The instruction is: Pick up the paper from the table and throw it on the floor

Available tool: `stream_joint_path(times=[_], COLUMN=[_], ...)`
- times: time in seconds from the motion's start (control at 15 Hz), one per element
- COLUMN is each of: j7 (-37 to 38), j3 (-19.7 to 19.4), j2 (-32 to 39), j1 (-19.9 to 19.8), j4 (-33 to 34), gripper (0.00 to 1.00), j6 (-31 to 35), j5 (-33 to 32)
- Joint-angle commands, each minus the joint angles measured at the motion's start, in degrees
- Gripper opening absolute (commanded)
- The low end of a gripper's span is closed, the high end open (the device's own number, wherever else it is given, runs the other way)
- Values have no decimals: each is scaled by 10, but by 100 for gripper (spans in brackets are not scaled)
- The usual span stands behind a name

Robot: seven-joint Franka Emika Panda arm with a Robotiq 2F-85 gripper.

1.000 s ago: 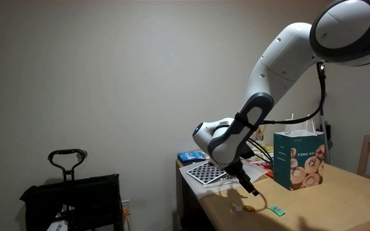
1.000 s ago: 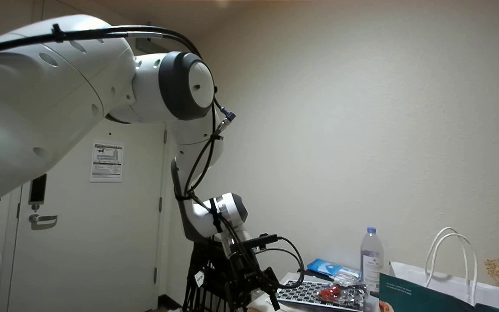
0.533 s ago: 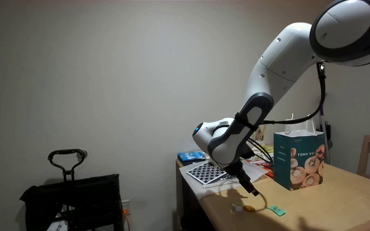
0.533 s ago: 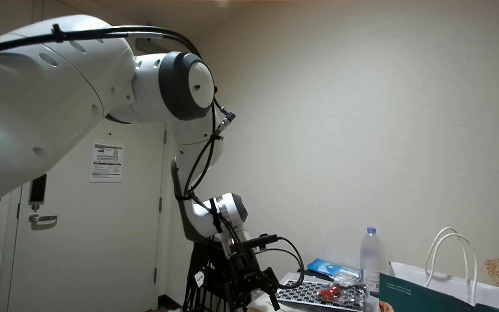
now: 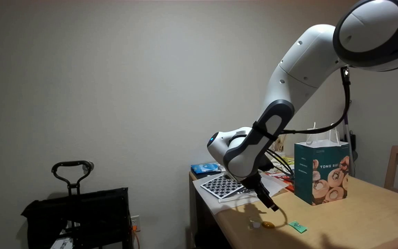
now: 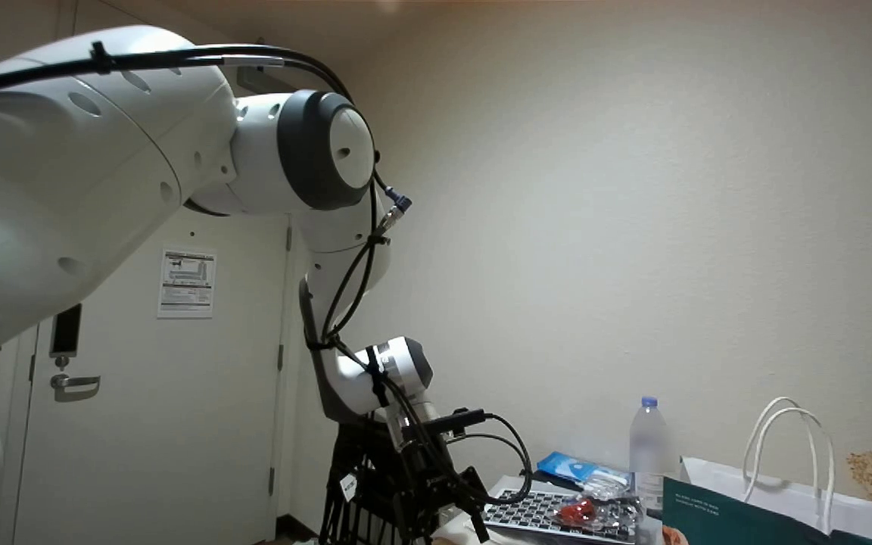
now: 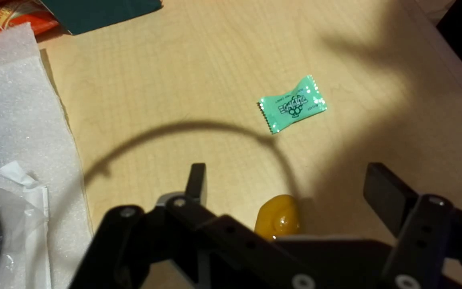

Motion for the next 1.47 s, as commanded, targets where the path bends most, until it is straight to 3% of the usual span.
stream_joint_path(times=[0.0,0.8,0.93,1.2,1.33,1.4], j7=[-1,-3,-11,48,97,61], j3=[-1,0,11,4,-12,-1], j2=[1,4,15,52,46,47], j1=[1,3,0,7,18,11], j4=[2,6,24,86,80,78], gripper=[100,100,100,100,100,100], j6=[-1,-6,-27,-113,-75,-88], j5=[1,1,34,132,105,114])
